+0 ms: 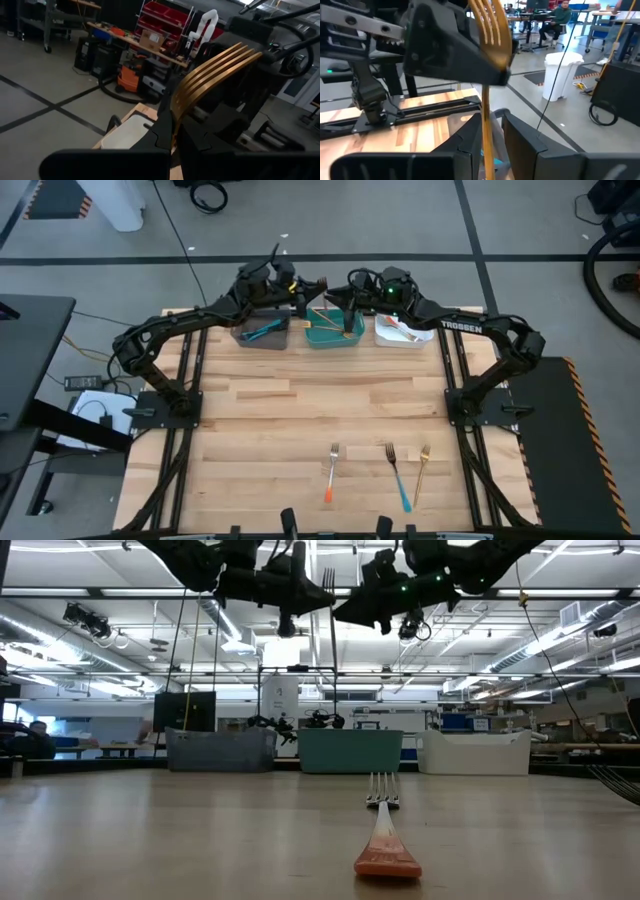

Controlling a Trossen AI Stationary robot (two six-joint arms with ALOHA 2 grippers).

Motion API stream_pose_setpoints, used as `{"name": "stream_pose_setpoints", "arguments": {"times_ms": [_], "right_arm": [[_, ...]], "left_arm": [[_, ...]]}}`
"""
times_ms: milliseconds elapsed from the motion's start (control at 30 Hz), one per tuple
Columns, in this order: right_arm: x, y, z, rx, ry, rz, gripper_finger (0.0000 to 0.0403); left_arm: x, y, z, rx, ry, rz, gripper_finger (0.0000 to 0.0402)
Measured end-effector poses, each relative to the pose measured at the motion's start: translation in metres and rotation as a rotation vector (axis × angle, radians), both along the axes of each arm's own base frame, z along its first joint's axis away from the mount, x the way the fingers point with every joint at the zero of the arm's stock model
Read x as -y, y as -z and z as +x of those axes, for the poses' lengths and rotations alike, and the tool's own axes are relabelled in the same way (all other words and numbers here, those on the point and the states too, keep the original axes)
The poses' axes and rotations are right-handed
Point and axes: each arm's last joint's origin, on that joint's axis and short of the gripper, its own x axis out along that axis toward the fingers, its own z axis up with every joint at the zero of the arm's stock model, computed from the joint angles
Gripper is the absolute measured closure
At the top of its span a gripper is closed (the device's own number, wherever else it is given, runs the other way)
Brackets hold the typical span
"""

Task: Sort silverware by color (type)
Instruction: Put the gold fork into the green bin

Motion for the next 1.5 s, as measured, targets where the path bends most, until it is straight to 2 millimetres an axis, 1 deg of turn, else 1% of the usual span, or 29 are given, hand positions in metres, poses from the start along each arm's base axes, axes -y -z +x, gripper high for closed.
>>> {"name": "stream_pose_setpoints", "arguments": {"times_ms": [167,367,567,667,800,900,1000,1100,1200,1333,1433,1500], "right_arm": [[-0.001,-0.002,-0.001,0.009,0.000,-0.006,0.0314],[0.002,0.011,0.010,0.002,0.000,0.029,0.0314],[0.003,0.015,0.016,0.029,-0.007,0.046,0.0317],[0.005,0.017,0.015,0.012,0.032,0.040,0.0331],[0.007,0.018,0.014,0.002,0.046,0.017,0.0383],[0.010,0.018,0.012,-0.004,0.059,0.019,0.0384],[0.015,0.018,0.009,-0.020,0.128,-0.010,0.0385],[0.024,0.022,0.003,-0.070,0.179,-0.036,0.0385],[0.036,0.031,-0.002,-0.120,0.182,-0.039,0.0385],[0.050,0.053,-0.003,-0.209,0.135,-0.030,0.0385],[0.056,0.071,-0.003,-0.299,0.125,-0.002,0.0385],[0.059,0.079,0.000,-0.348,0.109,0.010,0.0385]], "left_arm": [[0.000,0.002,0.000,-0.019,-0.001,-0.009,0.0385],[0.000,0.002,0.000,-0.015,-0.005,-0.006,0.0385],[-0.001,0.009,0.006,-0.023,0.009,-0.023,0.0385],[-0.002,0.013,0.007,-0.034,0.012,-0.032,0.0385],[-0.003,0.014,0.007,-0.039,0.008,-0.037,0.0377],[-0.008,0.015,0.005,-0.042,-0.006,-0.037,0.0366],[-0.016,0.015,-0.001,-0.042,-0.029,-0.039,0.0356],[-0.024,0.009,-0.012,-0.019,-0.033,-0.064,0.0344],[-0.029,-0.003,-0.025,0.016,-0.013,-0.066,0.0333],[-0.032,-0.014,-0.039,0.039,-0.013,-0.038,0.0323],[-0.036,-0.021,-0.048,0.053,-0.029,-0.022,0.0323],[-0.038,-0.022,-0.051,0.055,-0.038,-0.014,0.0325]]}}
